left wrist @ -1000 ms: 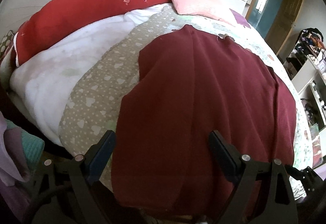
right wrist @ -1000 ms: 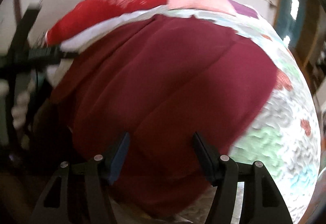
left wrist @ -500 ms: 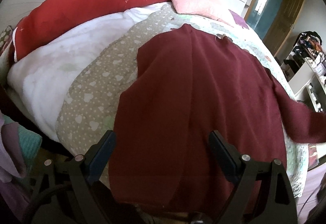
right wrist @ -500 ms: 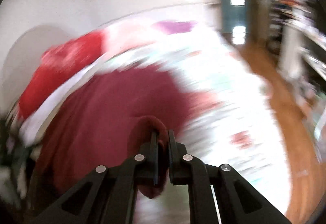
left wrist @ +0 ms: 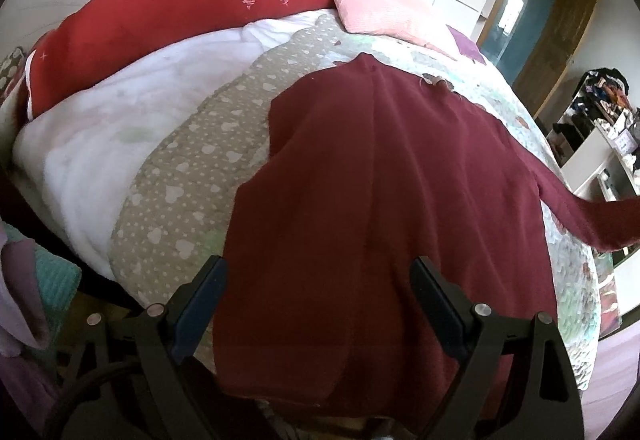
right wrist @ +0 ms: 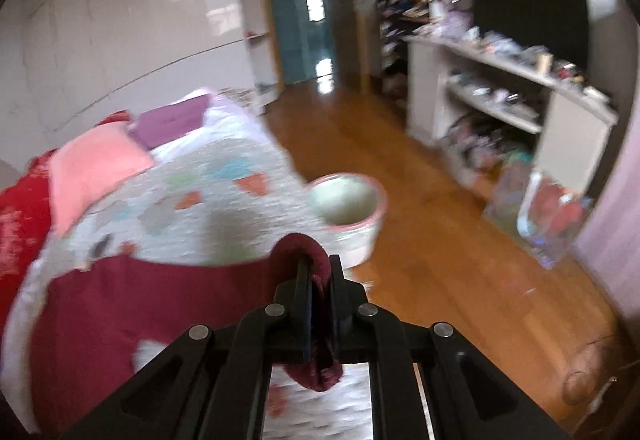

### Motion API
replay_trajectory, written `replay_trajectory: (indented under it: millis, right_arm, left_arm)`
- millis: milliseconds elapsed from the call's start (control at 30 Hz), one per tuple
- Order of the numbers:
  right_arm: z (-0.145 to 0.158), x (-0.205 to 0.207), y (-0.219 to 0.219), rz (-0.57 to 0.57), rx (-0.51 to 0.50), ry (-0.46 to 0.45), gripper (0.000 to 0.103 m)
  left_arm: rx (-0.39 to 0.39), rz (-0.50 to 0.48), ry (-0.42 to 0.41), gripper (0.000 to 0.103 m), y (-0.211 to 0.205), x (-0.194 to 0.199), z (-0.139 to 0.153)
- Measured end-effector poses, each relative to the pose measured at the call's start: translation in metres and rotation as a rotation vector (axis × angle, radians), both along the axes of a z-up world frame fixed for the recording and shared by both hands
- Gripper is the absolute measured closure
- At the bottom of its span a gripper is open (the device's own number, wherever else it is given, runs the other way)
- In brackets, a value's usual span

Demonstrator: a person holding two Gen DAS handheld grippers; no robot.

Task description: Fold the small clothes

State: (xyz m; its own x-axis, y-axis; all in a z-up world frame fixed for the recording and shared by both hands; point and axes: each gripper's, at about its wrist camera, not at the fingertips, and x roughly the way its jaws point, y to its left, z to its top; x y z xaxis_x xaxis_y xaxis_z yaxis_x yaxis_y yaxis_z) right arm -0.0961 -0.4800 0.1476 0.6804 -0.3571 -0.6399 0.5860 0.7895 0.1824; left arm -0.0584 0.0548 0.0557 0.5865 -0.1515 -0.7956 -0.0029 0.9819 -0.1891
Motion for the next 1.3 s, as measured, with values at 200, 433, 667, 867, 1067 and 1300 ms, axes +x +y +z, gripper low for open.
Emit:
replay_trajectory:
  millis: [200, 433, 667, 867, 1067, 1300]
  right_arm:
    - [0.0, 0.091, 0.123, 0.304, 0.091, 0.009, 0.096]
    - [-0.035, 0.204, 0.289, 0.606, 0.132, 0.088, 0.096]
    - [-0.1, 0.279, 0.367, 0.66, 0.162, 0.197, 0.095]
    - [-0.112, 0.287, 0.375, 0.703, 0.238, 0.202, 0.065]
    - [-0.077, 0.224, 0.395, 0.82, 0.19, 0.139, 0.045]
    - [-0.1, 0.126, 0.453, 1.168, 0.21, 0.246, 0.045]
  left_arm:
    - [-0.016, 0.004, -0.009, 0.011, 0.014, -0.001, -0.003]
    - [-0.003, 0.031, -0.025, 0.011, 0.045, 0.001, -0.007]
    - [-0.017, 0.056, 0.005, 0.011, 0.072, 0.007, -0.025]
    - [-0.055, 0.116, 0.016, 0.011, 0.095, 0.009, -0.027]
    - [-0.054, 0.191, -0.036, 0.011, 0.118, 0.001, -0.005]
    - [-0.076, 0.266, -0.065, 0.011, 0.143, -0.008, 0.009]
